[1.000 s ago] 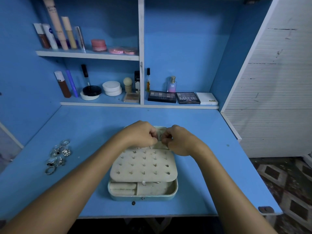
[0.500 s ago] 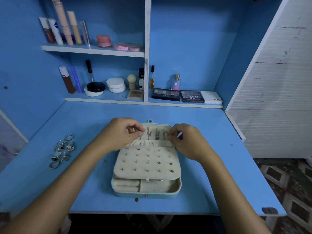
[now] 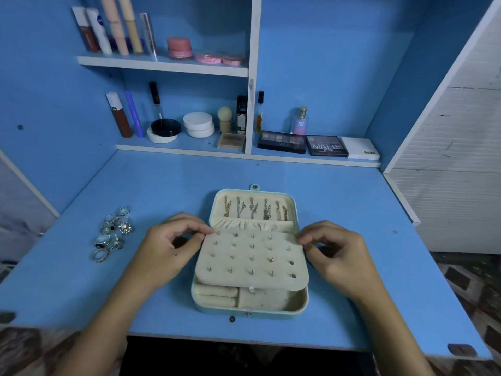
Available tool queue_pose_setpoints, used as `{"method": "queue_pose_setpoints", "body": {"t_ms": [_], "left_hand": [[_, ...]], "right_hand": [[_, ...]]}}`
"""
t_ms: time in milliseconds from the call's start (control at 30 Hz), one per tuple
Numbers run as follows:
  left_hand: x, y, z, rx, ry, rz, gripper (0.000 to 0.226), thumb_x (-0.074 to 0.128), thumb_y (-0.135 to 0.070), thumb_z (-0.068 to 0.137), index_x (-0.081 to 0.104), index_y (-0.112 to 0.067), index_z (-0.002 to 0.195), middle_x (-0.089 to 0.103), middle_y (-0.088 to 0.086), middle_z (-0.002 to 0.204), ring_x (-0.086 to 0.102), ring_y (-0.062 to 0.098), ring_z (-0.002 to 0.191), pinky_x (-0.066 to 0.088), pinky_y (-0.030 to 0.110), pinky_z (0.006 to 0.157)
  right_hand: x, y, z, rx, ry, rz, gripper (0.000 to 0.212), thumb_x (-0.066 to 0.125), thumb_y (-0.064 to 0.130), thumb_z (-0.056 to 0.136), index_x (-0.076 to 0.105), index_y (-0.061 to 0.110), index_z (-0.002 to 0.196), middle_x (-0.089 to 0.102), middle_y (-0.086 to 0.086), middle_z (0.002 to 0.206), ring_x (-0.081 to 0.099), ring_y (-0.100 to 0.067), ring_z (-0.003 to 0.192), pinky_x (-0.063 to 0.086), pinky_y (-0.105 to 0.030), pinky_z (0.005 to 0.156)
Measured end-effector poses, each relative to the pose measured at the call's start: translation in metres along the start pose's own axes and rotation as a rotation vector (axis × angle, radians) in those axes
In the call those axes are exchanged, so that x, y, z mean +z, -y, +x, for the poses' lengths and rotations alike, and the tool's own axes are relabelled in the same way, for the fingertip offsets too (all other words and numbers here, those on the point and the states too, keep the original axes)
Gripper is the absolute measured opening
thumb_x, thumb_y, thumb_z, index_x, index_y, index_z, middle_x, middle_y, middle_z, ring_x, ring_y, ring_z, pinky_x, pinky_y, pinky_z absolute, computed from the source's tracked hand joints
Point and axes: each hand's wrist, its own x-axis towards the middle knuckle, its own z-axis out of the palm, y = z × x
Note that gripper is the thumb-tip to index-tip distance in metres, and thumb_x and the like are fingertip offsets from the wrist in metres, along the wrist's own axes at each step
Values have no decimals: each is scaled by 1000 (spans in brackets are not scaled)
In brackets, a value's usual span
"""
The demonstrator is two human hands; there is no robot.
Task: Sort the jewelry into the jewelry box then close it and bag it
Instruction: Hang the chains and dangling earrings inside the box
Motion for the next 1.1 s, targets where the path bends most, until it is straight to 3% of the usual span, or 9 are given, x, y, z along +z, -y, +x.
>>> {"method": "queue_pose_setpoints", "body": {"t_ms": [67,133,633,800,1000,1100], "left_hand": [[-1,0,-3,30,10,-30,9,67,-24,81,75,-27,84,71,-5,97,70,14,95,53,20,87],[-2,0,-4,34,9,-58,14,64,-31,78,76,-27,82,71,-5,97,70,15,95,53,21,87],[-1,-1,-5,20,32,-117,16,65,-31,78,77,-24,84,71,-4,100,69,16,97,54,21,87],[-1,0,-4,45,19,-103,13,70,-17,80,77,-23,89,71,-3,100,70,16,95,54,20,86],[-2,0,-2,32,2,-155,13,66,-31,77,74,-24,84,73,-2,97,71,18,94,54,22,86],[-3,-2,1,-18,1,-176,17,70,-36,73,74,-25,85,74,-1,96,71,17,93,54,21,85]], "right_hand": [[0,-2,-2,-24,-4,5,35,65,-18,80,74,15,72,71,10,85,70,-12,77,47,-13,61],[0,-3,-4,-43,-7,-1,35,67,-17,80,75,17,74,72,10,88,71,-13,82,50,-15,64],[-3,-4,-5,-54,17,-4,31,71,-14,80,77,16,77,73,7,91,71,-17,91,55,-20,70],[-4,-3,-6,-45,16,41,17,69,0,77,77,14,79,73,5,92,71,-19,92,57,-24,75],[-6,-2,-4,10,17,125,25,68,-14,84,76,10,80,75,-3,91,72,-24,89,57,-29,77],[-5,0,-1,62,-2,167,23,67,-11,87,75,10,83,76,-7,87,71,-19,79,53,-24,68]]}}
